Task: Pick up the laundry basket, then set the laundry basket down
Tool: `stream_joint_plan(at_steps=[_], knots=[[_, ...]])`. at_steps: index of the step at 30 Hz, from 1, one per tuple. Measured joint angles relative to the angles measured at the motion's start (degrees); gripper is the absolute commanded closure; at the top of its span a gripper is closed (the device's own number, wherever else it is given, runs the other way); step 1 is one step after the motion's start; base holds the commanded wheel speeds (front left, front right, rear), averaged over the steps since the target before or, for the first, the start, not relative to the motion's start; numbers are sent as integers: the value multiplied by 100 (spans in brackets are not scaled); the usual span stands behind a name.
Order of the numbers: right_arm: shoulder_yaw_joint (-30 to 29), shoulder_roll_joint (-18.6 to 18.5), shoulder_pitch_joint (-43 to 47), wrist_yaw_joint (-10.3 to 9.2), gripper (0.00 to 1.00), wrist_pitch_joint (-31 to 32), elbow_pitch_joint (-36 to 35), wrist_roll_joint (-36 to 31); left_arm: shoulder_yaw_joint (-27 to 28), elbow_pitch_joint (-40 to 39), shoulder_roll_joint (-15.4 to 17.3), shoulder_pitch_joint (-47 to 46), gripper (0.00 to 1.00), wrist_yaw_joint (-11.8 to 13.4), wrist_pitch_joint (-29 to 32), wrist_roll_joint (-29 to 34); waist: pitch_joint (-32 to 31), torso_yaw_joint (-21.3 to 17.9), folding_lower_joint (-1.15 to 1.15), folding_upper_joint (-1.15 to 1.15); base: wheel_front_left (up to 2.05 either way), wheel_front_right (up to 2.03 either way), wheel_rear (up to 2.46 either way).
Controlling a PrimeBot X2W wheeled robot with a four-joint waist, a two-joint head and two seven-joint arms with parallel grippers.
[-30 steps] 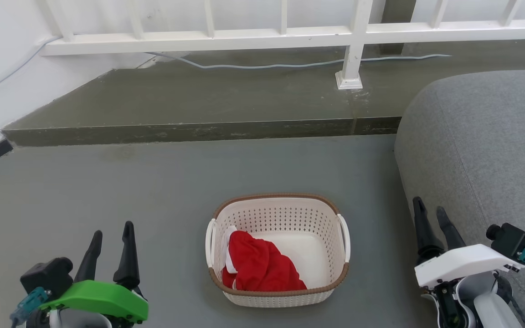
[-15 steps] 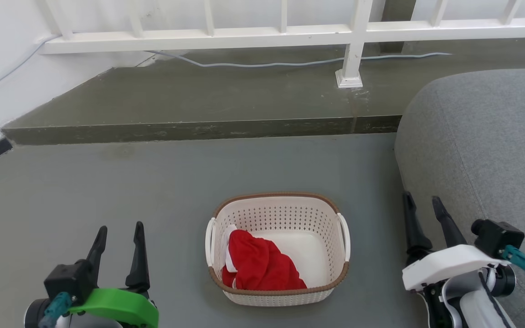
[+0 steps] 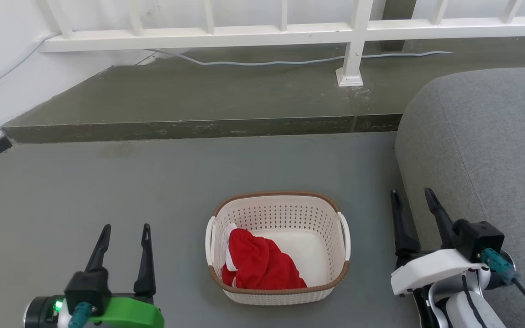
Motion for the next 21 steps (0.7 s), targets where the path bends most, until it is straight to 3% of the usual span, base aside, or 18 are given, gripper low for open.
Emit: stream_joint_plan(at_steps=[8, 21], knots=[[147, -21, 7, -98, 0, -164, -98, -624, -90, -66, 10, 77, 0, 51, -169, 609, 15, -5, 0, 0, 0, 0, 0], [134, -21, 10, -104, 0, -176, -108, -649, -77, -37, 12, 77, 0, 48, -169, 603, 50, -28, 0, 0, 0, 0, 0]])
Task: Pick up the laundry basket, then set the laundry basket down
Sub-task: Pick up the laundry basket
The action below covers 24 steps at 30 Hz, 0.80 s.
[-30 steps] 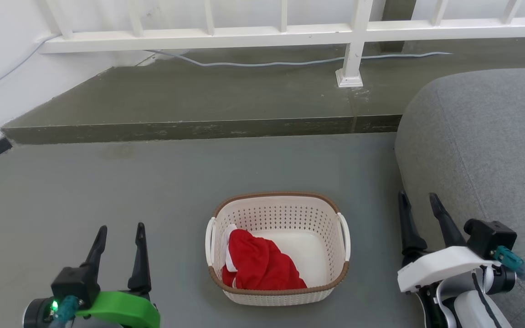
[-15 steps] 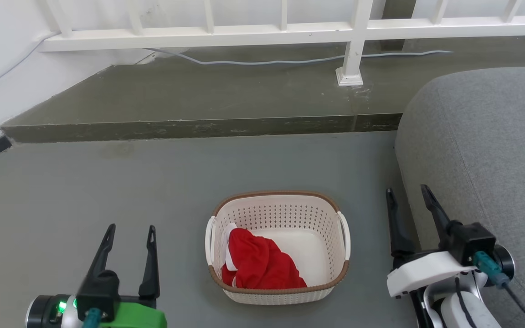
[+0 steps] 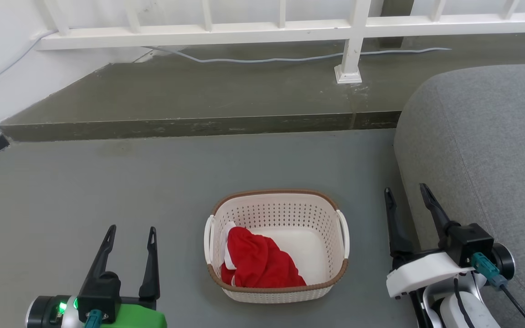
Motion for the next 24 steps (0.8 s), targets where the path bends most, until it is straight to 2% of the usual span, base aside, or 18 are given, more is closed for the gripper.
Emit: stream_joint_plan(at_steps=[19, 24], knots=[[-4, -1, -13, -36, 0, 0, -123, 135, 79, -31, -2, -12, 0, -15, 0, -3, 304, -6, 0, 0, 0, 0, 0], [-46, 0, -57, -37, 0, 0, -124, 337, 80, -32, -10, -94, 0, -109, 0, -67, 518, -26, 0, 0, 0, 0, 0]])
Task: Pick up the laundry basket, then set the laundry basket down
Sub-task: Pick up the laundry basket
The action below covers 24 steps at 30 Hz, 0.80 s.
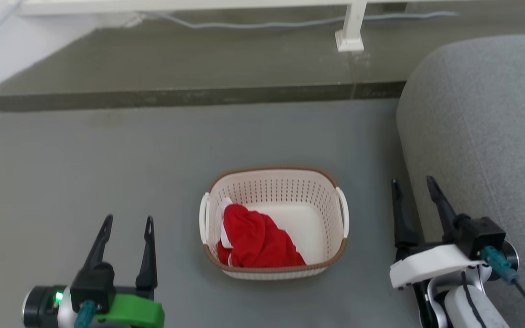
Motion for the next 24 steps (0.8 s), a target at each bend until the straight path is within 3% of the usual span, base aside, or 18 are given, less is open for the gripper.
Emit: stream_joint_plan(at_steps=[12, 24], knots=[[-201, -3, -633, 4, 0, -1, 391, 271, -4, 426, -43, -802, 0, -183, 0, -145, 820, -46, 0, 0, 0, 0, 0], [-155, -31, -1721, 149, 0, -1, 1211, 300, -45, 1358, -157, -1866, 0, -302, -7, -398, 1857, -77, 0, 0, 0, 0, 0]])
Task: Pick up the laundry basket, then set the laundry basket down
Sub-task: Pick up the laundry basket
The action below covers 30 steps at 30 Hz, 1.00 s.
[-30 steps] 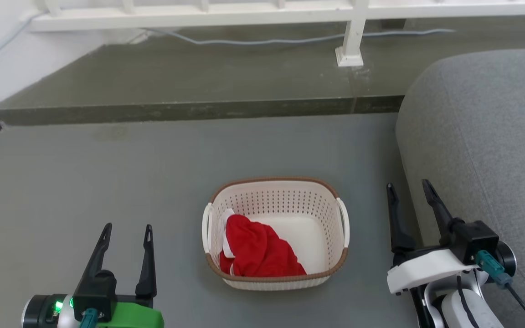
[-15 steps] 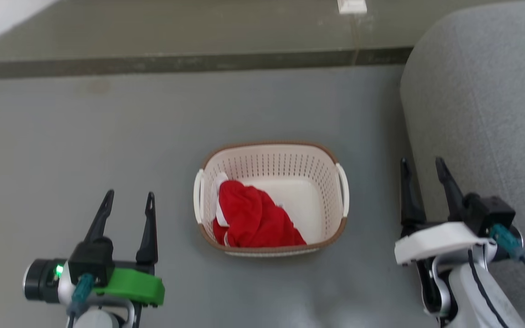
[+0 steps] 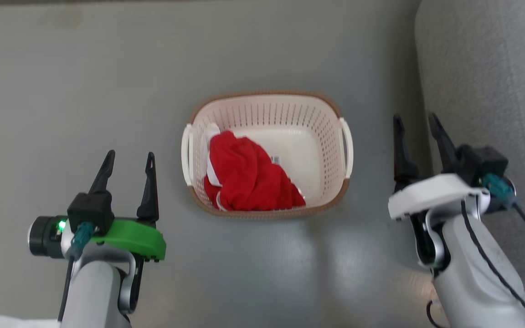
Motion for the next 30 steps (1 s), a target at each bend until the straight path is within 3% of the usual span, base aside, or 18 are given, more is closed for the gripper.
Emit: stream_joint_plan(at_steps=[9, 30], knots=[[3, -25, -738, -1, 0, -1, 711, 73, -19, 790, -41, -669, 0, -51, 0, -347, 735, 9, 0, 0, 0, 0, 0], [216, -86, -2331, 1, 0, -9, 1644, 148, -280, 1860, -144, -2597, 0, -134, 0, -433, 2462, 128, 1, 0, 0, 0, 0]])
